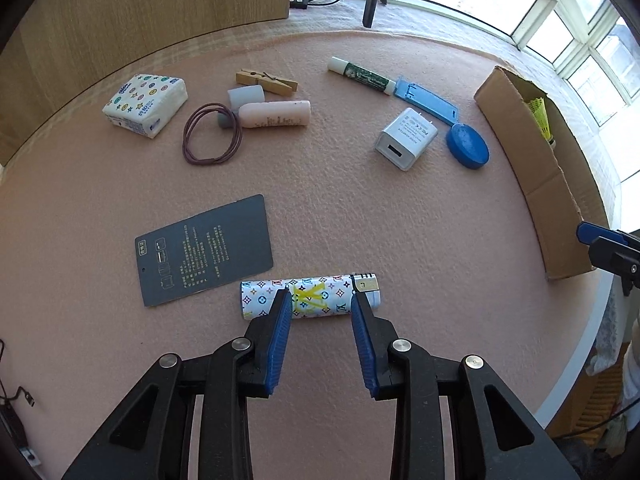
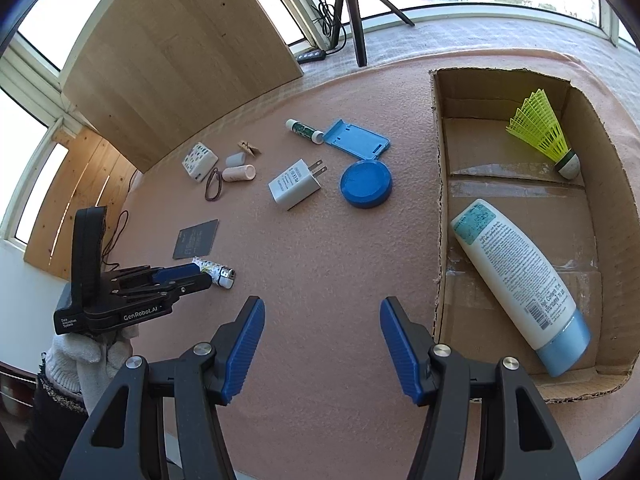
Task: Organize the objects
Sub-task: 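Close the left tool around the patterned cylinder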
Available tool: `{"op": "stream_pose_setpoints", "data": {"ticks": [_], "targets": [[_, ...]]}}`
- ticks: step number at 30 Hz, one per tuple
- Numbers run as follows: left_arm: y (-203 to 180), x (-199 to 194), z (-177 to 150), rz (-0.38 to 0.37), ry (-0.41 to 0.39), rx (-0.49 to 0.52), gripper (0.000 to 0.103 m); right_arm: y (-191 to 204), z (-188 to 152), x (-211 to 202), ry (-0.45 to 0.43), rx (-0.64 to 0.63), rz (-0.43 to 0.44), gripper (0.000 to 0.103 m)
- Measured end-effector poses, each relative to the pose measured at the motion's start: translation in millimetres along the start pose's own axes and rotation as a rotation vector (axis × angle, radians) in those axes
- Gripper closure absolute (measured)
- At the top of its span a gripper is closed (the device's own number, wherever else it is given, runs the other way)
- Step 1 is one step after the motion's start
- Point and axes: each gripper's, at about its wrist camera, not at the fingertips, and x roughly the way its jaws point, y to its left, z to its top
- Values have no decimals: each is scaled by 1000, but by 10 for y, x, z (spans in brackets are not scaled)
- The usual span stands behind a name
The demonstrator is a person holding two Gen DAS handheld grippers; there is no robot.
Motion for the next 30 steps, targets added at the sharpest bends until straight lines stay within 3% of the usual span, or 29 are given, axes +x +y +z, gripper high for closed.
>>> {"op": "stream_pose_setpoints", "data": {"ticks": [4, 11, 23, 25, 30], "targets": [[79, 7, 190, -62, 5, -33, 70, 77, 28, 78, 11, -16, 5, 47], [118, 238, 317, -59, 78, -25, 75, 207, 17, 182, 33, -31, 22, 47], [106, 121, 17, -103, 98, -12, 73, 285, 147, 213, 21, -39, 23, 47], [99, 85, -41, -92, 84, -9, 63, 319, 187, 250, 21, -44, 23, 47], [-67, 49, -223, -45, 62, 65, 63, 395, 356, 401, 16, -34, 21, 47]]}}
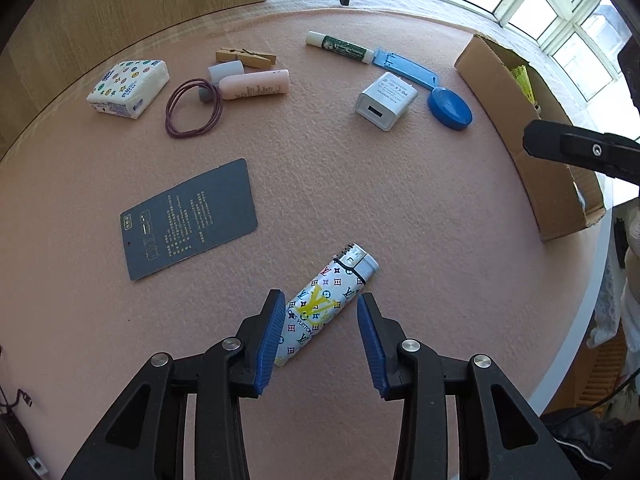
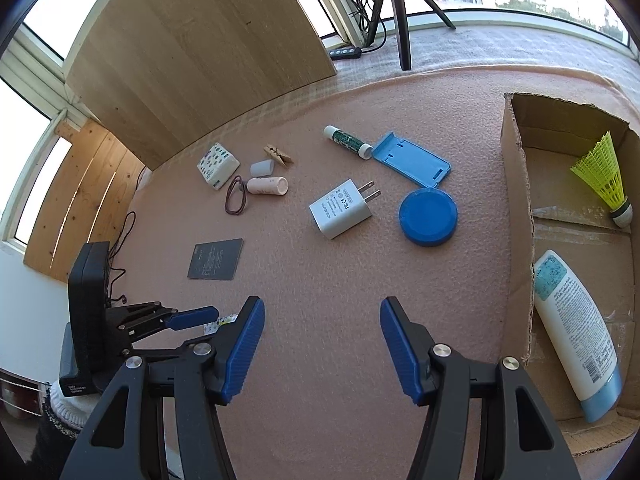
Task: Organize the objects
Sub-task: 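Close the left tool around the patterned cylinder, then lift the patterned lighter with the left tool while the right tool grasps the white charger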
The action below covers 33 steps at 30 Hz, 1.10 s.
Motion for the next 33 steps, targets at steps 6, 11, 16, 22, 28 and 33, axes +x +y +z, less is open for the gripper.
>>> {"op": "stream_pose_setpoints", "data": {"ticks": [6, 11, 16, 22, 28, 33], "targets": [[-80, 42, -89, -17, -14, -26, 63, 44, 244, 278, 14, 44, -23, 47], [-151, 91, -168, 0, -38, -53, 64, 34, 377, 497, 40, 96, -37, 47], [-209, 85, -191, 14, -58, -72, 64, -13, 495, 681, 61, 149, -68, 47], [-175, 54, -225, 2, -68, -111, 70, -83, 618, 849, 75, 209, -98, 47], [-168, 23, -271, -7, -74, -121, 72, -111, 724, 965, 94, 252, -111, 47], [-166, 3, -295, -13, -79, -133, 74, -78, 795, 1030, 96, 249, -144, 47]]}}
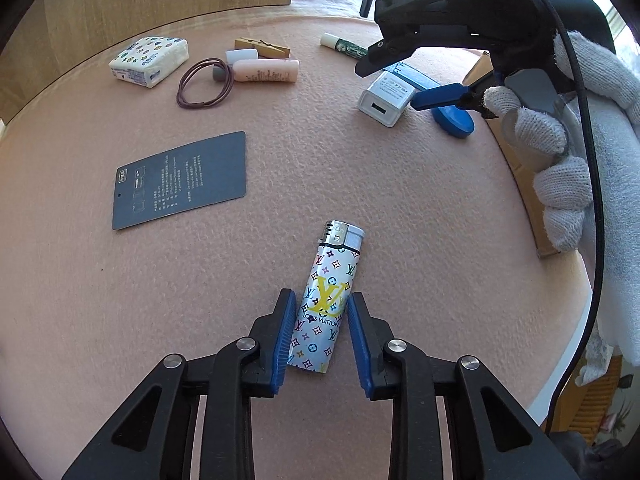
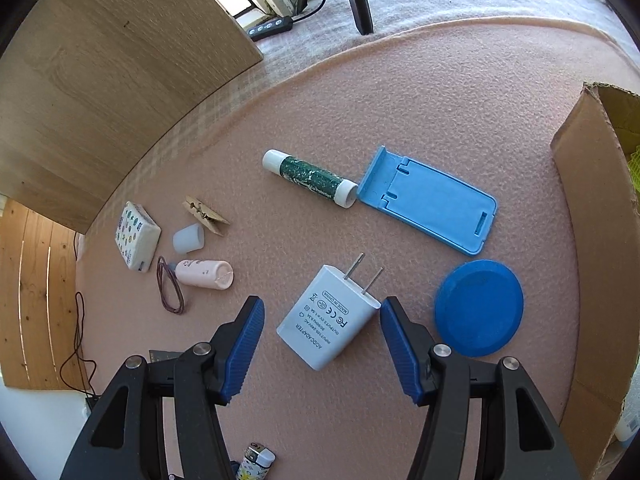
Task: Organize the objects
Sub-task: 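Lift the patterned lighter with the left tool while the right tool grasps the white charger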
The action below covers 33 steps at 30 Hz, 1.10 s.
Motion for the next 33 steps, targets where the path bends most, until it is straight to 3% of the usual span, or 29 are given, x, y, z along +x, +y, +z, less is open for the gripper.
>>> {"op": "stream_pose_setpoints", "data": {"ticks": [10, 26, 33], "targets": [[-2, -33, -14, -2, -1, -18, 75, 207, -83, 102, 8, -146, -90, 51], [3, -79, -40, -23, -9, -94, 77, 121, -652, -81, -10, -375, -75, 59], [211, 10, 37, -53, -19, -149, 78, -45, -1028, -291, -53, -410, -55, 63]]}}
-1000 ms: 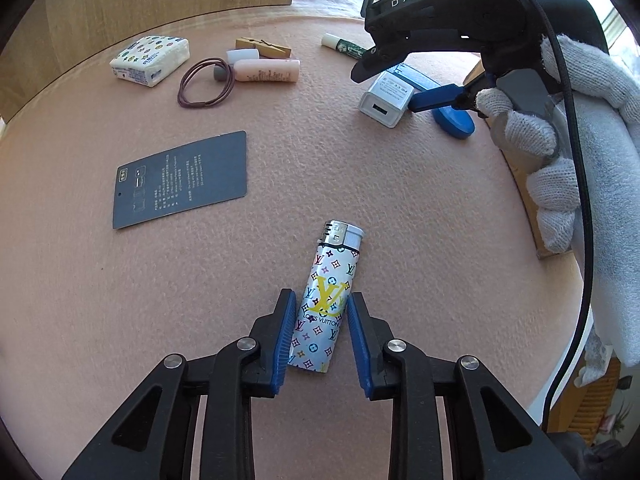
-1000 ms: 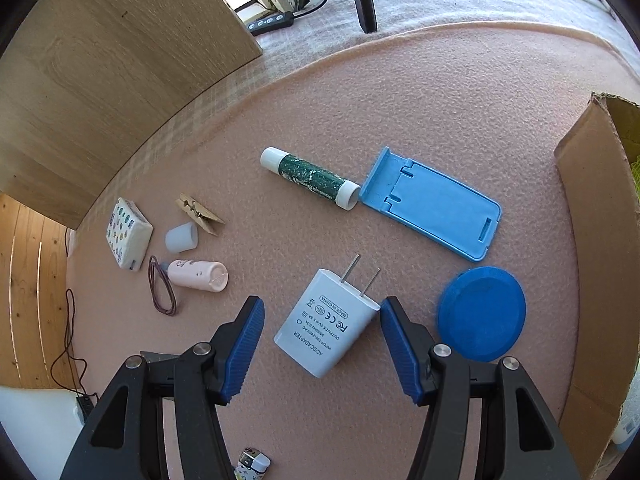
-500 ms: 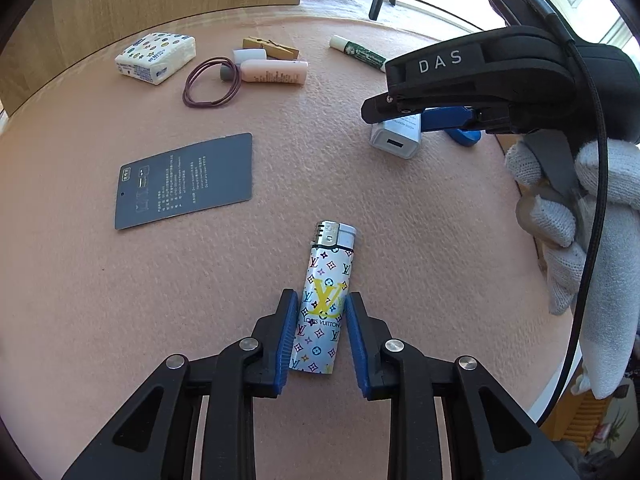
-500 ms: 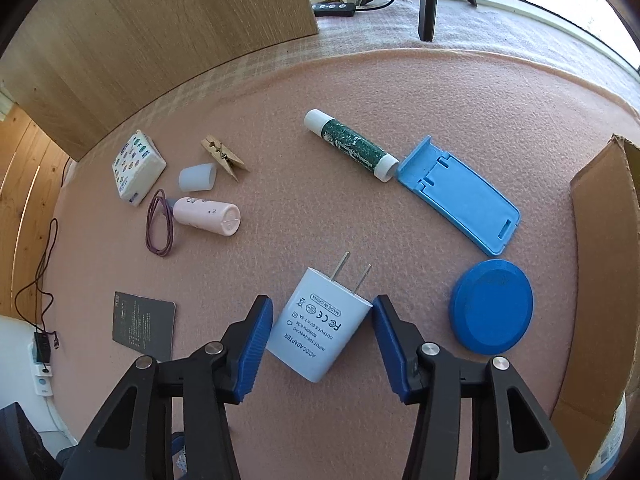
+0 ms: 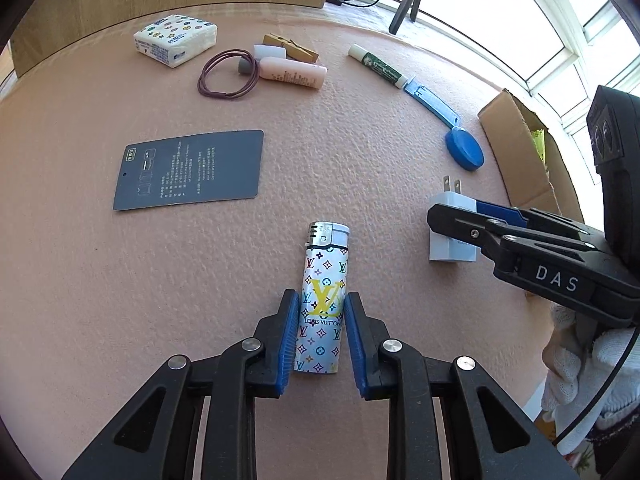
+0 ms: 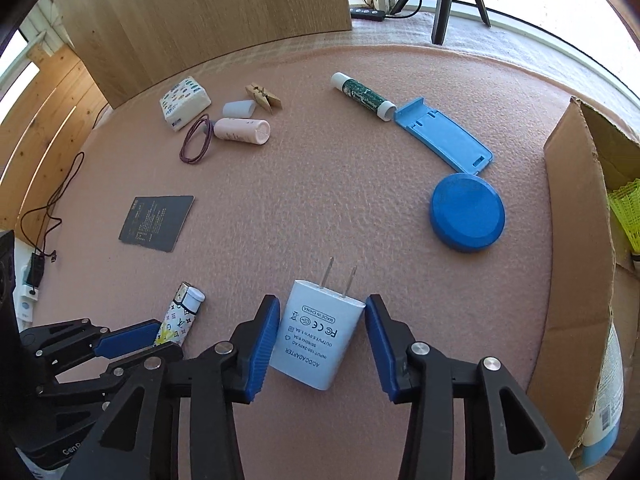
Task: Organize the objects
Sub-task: 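Lift the patterned lighter with the left tool while the right tool grasps the white charger, then carry the lighter and charger over the box with both tools and release them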
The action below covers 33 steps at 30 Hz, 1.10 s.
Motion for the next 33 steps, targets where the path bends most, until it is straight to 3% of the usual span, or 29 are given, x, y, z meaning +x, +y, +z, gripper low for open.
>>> {"op": "stream_pose_setpoints", "data": {"ticks": [6, 20, 33], "targets": [[-57, 64, 68, -11, -6, -16, 78, -123, -195, -184, -25, 29, 17, 65], [-339, -118, 194, -50, -47, 14, 78, -379, -292, -670, -106, 70, 58, 67], [-865, -327, 489, -110, -113, 88, 78, -960, -416, -1266, -205, 140, 0, 67]]}}
